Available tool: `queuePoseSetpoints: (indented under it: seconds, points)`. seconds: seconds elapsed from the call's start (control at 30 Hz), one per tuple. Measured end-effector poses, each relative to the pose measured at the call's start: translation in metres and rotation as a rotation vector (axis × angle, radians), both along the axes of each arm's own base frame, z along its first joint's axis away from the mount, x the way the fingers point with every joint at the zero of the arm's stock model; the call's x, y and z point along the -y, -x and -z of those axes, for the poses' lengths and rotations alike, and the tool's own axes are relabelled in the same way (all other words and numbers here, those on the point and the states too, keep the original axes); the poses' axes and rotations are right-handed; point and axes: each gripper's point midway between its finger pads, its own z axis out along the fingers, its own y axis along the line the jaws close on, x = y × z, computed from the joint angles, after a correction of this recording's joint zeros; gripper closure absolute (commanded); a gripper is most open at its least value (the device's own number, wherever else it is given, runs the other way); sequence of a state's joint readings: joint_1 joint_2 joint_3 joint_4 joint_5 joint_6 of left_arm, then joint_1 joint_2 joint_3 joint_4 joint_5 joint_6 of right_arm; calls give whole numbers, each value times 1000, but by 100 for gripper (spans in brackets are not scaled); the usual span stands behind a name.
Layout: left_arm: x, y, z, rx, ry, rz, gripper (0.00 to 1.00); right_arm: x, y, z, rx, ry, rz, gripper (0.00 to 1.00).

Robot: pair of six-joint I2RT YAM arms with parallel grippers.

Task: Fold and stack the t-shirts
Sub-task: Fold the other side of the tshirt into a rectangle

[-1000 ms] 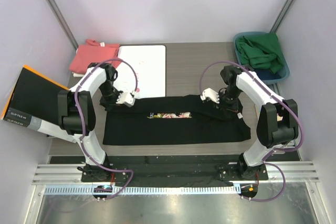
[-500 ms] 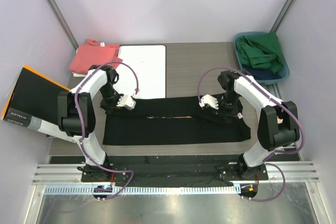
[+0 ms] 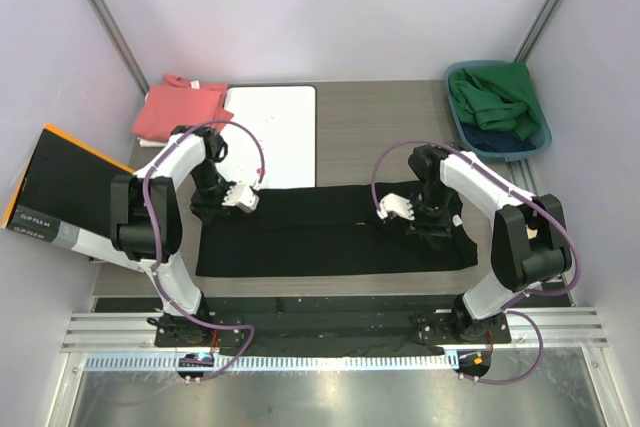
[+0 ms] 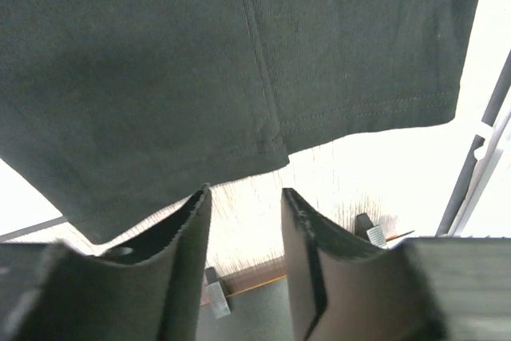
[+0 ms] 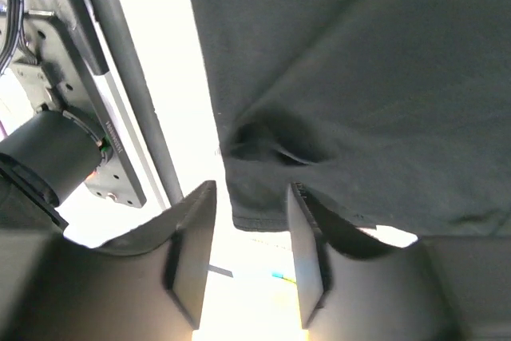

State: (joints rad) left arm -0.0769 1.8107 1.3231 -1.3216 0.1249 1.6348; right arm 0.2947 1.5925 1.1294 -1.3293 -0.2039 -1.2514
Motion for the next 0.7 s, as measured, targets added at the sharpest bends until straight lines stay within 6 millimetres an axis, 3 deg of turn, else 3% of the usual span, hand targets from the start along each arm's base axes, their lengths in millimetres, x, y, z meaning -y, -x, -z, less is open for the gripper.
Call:
queuePoseSetpoints:
  seconds: [0.13,0.33,0.4,0.53,0.63,0.7]
  points:
    - [-4,0,0,0,-20,4,52,3,10,3,-7,13,-53,47]
    - [-4,-6,-2,1,-30,-6,52,3,7,2,-2,24,-24,47]
    - [-4,-15,-4,15,-32,-22,52,-3,-10,3,22,16,23,49]
    - [-2,-33,-6,45,-30,-42,52,-21,-65,19,80,-27,133,51]
    - [-1,-37,-6,52,-30,-51,52,-34,-108,38,124,-63,209,52]
    - [-1,-37,-6,50,-31,-53,52,-38,-124,47,136,-76,235,53]
